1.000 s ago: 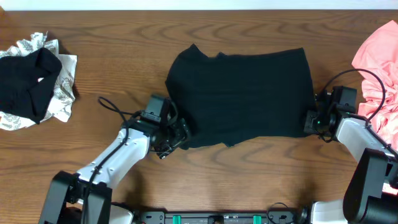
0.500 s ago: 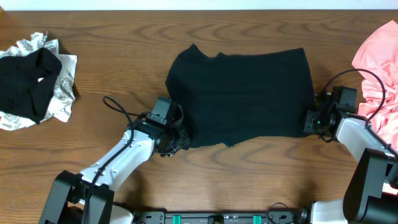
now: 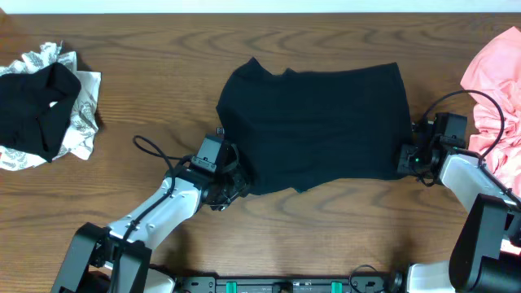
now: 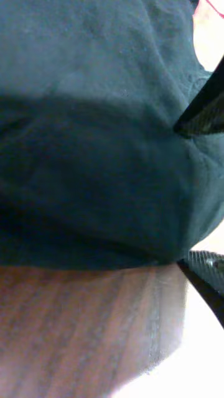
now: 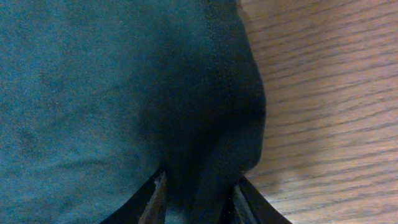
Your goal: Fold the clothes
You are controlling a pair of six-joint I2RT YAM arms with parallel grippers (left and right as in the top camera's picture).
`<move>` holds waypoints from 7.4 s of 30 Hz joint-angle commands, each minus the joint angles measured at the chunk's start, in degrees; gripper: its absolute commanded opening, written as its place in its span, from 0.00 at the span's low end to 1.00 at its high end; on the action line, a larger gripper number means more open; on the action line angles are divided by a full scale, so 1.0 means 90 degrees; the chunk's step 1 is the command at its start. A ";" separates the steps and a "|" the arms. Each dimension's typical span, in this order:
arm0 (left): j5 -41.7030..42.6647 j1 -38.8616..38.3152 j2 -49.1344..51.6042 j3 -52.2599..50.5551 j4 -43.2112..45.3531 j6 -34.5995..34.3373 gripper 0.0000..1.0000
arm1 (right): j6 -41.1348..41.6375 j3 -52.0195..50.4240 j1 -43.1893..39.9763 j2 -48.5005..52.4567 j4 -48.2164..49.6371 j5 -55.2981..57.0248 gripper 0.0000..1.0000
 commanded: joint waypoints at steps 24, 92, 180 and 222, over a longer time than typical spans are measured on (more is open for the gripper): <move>-0.0508 0.0090 0.0102 0.0974 -0.1127 0.1644 0.06 | 0.0287 0.0515 0.0000 0.0032 -0.1022 -0.0044 0.01; -0.1411 0.0823 0.0937 0.2312 0.0408 0.2737 0.06 | 0.0760 0.1341 0.0002 0.0034 -0.0007 0.0024 0.01; -0.1753 0.0447 0.3529 0.4080 0.1139 0.4872 0.06 | -0.0765 0.2863 0.2528 0.2735 0.0838 -0.0362 0.01; -0.1744 0.0444 0.3096 0.4080 -0.2419 0.4551 0.06 | -0.0364 0.2866 0.2484 0.2679 -0.1566 -0.0211 0.01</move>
